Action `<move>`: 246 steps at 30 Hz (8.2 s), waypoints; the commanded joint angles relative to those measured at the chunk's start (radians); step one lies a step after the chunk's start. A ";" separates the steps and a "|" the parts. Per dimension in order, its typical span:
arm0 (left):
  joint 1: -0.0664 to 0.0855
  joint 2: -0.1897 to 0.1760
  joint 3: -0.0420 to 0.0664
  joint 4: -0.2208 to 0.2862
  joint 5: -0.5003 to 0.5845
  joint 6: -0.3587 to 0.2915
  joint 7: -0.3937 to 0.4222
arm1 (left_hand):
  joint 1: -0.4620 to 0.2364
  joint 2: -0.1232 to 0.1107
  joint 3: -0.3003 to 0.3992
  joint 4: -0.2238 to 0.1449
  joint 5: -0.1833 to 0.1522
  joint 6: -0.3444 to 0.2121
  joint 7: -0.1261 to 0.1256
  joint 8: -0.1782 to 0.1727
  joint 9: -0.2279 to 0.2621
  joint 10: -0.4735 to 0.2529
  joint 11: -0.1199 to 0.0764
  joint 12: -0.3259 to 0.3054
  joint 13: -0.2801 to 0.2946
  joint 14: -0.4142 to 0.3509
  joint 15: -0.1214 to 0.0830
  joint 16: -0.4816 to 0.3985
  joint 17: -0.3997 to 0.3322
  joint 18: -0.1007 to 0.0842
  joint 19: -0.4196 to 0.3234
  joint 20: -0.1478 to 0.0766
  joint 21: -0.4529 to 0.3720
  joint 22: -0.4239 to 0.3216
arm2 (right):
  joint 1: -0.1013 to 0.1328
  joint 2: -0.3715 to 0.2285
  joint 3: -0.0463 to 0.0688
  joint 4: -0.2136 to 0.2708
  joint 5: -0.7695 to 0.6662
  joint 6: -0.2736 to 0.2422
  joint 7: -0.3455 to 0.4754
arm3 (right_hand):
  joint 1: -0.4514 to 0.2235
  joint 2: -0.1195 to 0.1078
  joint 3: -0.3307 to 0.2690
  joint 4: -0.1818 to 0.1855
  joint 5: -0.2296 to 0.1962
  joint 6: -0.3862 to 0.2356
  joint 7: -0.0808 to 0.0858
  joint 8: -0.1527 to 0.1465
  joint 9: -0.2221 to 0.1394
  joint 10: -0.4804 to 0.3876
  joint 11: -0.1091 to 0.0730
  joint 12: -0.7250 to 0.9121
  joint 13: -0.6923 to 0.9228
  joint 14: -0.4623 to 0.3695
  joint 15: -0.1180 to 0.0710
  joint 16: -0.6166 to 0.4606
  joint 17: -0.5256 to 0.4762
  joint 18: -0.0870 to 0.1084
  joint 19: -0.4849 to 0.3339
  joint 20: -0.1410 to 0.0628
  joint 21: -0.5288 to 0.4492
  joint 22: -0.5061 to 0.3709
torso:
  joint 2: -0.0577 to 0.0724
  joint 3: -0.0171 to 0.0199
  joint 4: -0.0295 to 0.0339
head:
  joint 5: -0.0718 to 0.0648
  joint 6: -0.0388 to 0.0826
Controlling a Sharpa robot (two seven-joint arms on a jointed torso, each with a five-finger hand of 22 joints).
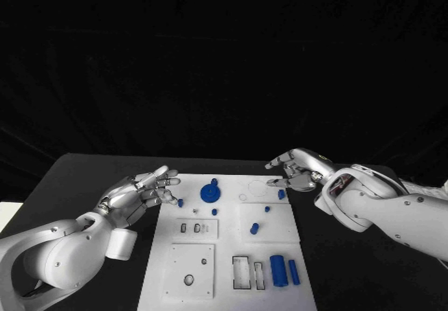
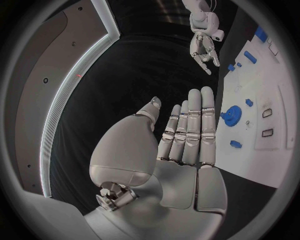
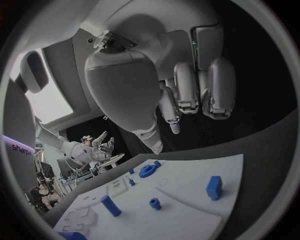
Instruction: Assemble the parts on the task board
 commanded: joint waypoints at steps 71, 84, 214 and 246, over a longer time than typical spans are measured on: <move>-0.004 0.017 -0.006 -0.032 0.001 0.037 -0.003 | 0.005 0.009 0.003 -0.007 -0.001 -0.007 0.003 -0.003 -0.001 -0.008 0.000 -0.004 -0.002 0.005 0.003 -0.008 -0.002 0.013 0.007 0.000 -0.007 -0.003 | -0.079 0.064 0.000 -0.173 0.054 0.129 0.047 | 0.025 0.060 0.064 -0.037 -0.027 0.040 -0.008 0.005 0.006 0.010 -0.004 0.016 0.047 0.091 0.000 0.009 0.206 -0.017 0.002 -0.001 0.007 0.021 | -0.004 0.0295 -0.0170 | 0.007 -0.026; -0.004 0.016 -0.006 -0.031 0.001 0.038 -0.005 | 0.005 0.009 0.003 -0.007 -0.001 -0.007 0.003 -0.003 -0.001 -0.008 0.000 -0.004 -0.002 0.005 0.003 -0.008 -0.002 0.013 0.007 0.000 -0.007 -0.003 | -0.079 0.068 0.000 -0.175 0.060 0.110 0.052 | 0.028 0.094 0.105 -0.047 -0.030 0.096 -0.027 0.025 0.015 0.021 -0.018 0.034 0.060 0.093 -0.011 0.014 0.215 -0.019 0.007 -0.009 0.014 0.034 | -0.003 0.0298 -0.0178 | 0.009 -0.027; -0.004 0.072 -0.006 -0.103 0.015 0.051 -0.013 | 0.004 0.010 0.003 -0.009 -0.001 -0.008 0.003 -0.004 -0.001 -0.008 0.001 -0.004 -0.004 0.004 0.004 -0.010 -0.005 0.013 0.008 0.000 -0.011 -0.008 | -0.107 0.409 -0.056 -0.002 -0.342 0.174 -0.355 | -0.144 -0.004 0.091 -0.027 -0.077 0.060 -0.023 0.021 0.026 -0.033 -0.014 -0.072 -0.003 0.091 -0.011 0.007 0.208 -0.015 -0.002 -0.013 -0.003 0.009 | -0.036 0.0001 -0.0018 | 0.138 -0.132; 0.039 0.098 -0.005 -0.193 -0.492 0.152 -0.538 | -0.143 -0.004 -0.073 0.061 0.003 0.105 -0.106 0.134 0.084 0.319 -0.127 0.864 0.726 0.475 -0.111 0.971 0.984 -0.084 0.438 -0.115 0.606 0.729 | -0.012 0.078 -0.012 0.153 0.391 -0.046 0.074 | -0.030 0.013 -0.107 0.148 -0.044 -0.008 -0.004 0.009 0.010 -0.049 0.003 -0.066 -0.011 0.085 0.005 -0.012 0.184 -0.007 -0.018 0.003 -0.025 -0.029 | -0.062 0.0097 -0.0104 | 0.145 -0.123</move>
